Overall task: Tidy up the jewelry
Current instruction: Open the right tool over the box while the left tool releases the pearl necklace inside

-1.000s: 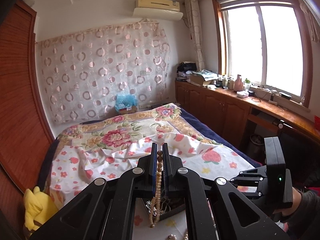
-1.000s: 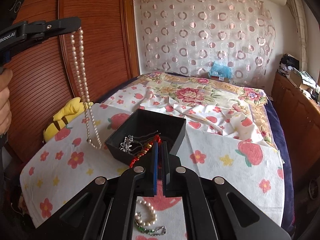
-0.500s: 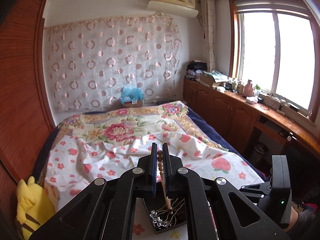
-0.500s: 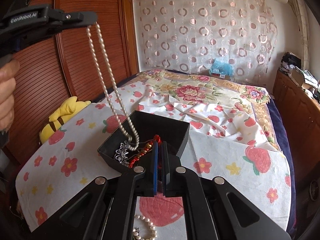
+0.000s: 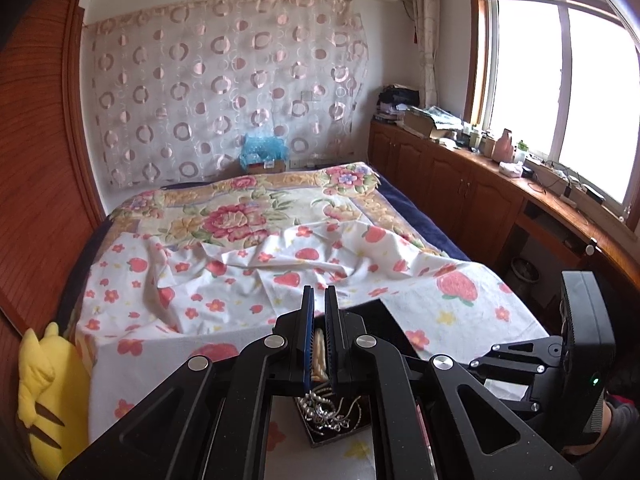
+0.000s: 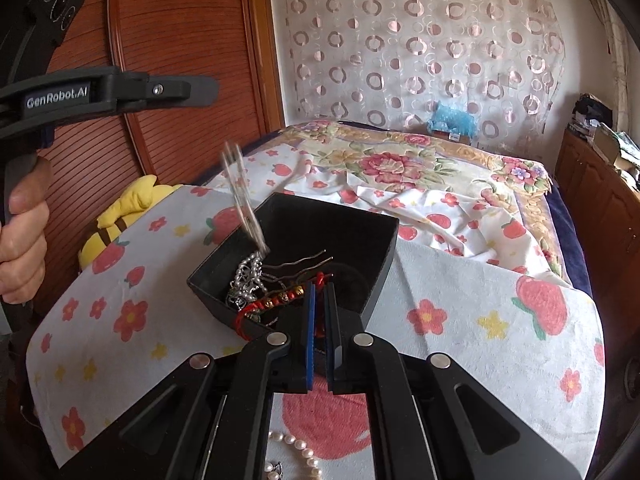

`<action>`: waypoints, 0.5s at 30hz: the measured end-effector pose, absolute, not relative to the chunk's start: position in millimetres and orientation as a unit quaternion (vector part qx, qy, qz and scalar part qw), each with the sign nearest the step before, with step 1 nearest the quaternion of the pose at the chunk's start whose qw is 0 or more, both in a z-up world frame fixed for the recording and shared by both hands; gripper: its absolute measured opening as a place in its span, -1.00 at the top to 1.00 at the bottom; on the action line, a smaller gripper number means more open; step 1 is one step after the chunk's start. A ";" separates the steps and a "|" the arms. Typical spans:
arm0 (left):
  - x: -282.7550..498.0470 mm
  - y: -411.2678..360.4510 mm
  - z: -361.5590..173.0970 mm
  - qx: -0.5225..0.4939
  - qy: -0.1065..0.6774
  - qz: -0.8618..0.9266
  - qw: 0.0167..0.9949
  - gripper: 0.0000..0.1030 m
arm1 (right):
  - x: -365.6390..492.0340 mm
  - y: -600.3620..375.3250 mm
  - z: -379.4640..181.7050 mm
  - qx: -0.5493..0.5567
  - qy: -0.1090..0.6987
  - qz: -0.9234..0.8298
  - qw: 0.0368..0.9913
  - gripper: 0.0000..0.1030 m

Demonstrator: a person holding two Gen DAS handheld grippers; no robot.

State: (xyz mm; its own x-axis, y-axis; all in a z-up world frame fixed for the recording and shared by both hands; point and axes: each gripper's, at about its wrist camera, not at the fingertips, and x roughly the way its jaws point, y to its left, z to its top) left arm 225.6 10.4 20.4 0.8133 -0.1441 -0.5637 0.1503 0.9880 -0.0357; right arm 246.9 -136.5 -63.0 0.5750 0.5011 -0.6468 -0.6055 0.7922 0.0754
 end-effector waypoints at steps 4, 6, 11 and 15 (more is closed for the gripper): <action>216.3 11.1 4.1 0.002 0.308 -0.078 0.948 0.89 | 244.8 -137.6 -63.2 -0.073 0.333 0.312 0.887 0.51; 208.2 12.0 -7.8 0.001 0.315 -0.081 0.946 0.89 | 241.0 -139.2 -62.2 -0.077 0.326 0.309 0.890 0.51; 188.5 9.5 -30.3 0.015 0.328 -0.083 0.941 0.89 | 227.8 -150.6 -62.2 -0.073 0.318 0.306 0.895 0.51; 170.7 11.5 -46.4 0.016 0.340 -0.090 0.936 0.89 | 214.0 -159.4 -66.7 -0.075 0.323 0.308 0.892 0.51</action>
State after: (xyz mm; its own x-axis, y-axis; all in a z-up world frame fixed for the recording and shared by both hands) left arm 170.7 11.5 -46.4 0.7531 -0.1566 -0.6389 0.1789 0.9834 -0.0302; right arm 214.0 -159.4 -66.7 0.6021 0.5011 -0.6216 -0.5980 0.7989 0.0649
